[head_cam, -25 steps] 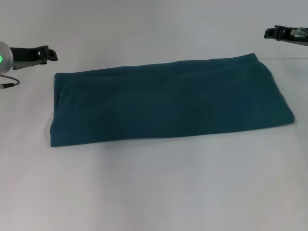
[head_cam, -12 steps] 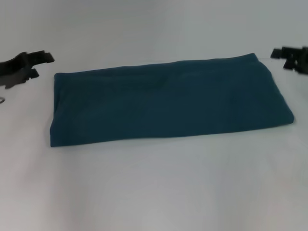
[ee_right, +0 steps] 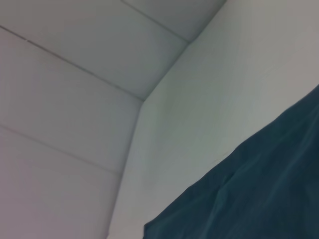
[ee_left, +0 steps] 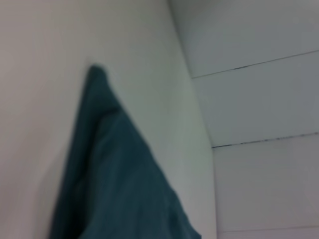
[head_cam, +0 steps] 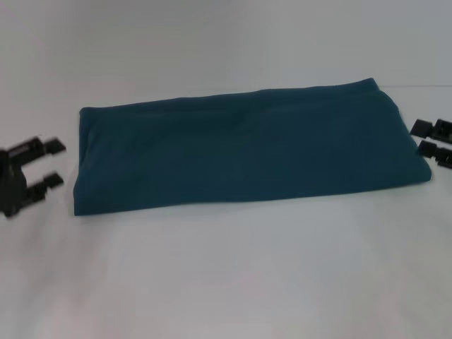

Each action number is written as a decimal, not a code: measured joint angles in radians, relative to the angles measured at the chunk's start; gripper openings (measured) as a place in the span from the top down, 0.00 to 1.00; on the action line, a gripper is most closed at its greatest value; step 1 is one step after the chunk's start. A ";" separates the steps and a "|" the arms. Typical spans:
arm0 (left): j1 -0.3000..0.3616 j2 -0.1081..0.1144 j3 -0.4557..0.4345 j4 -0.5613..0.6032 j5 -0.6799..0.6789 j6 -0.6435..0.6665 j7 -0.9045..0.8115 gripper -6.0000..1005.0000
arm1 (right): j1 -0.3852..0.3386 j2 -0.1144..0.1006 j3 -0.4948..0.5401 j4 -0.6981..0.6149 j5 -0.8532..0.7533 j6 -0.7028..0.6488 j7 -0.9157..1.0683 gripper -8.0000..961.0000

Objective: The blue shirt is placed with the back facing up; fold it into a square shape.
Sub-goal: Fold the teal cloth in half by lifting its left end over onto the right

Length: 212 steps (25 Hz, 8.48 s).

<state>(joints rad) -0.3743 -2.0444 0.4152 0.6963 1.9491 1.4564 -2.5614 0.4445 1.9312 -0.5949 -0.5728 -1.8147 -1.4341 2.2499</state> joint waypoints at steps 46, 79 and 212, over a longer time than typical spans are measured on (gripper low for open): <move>-0.042 -0.028 0.005 -0.196 0.068 -0.322 -0.160 0.28 | -0.001 -0.009 0.013 0.024 -0.001 -0.002 -0.035 0.28; -0.124 -0.038 0.007 -0.235 0.069 -0.411 -0.128 0.28 | -0.004 -0.015 0.026 0.044 0.002 0.001 -0.042 0.28; -0.517 -0.132 0.603 -0.227 -0.182 -0.441 0.477 0.92 | -0.003 0.000 0.034 0.108 -0.003 0.107 -0.047 0.28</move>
<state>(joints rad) -0.8913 -2.1764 1.0181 0.4691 1.7673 1.0159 -2.0842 0.4420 1.9308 -0.5605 -0.4647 -1.8177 -1.3269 2.2027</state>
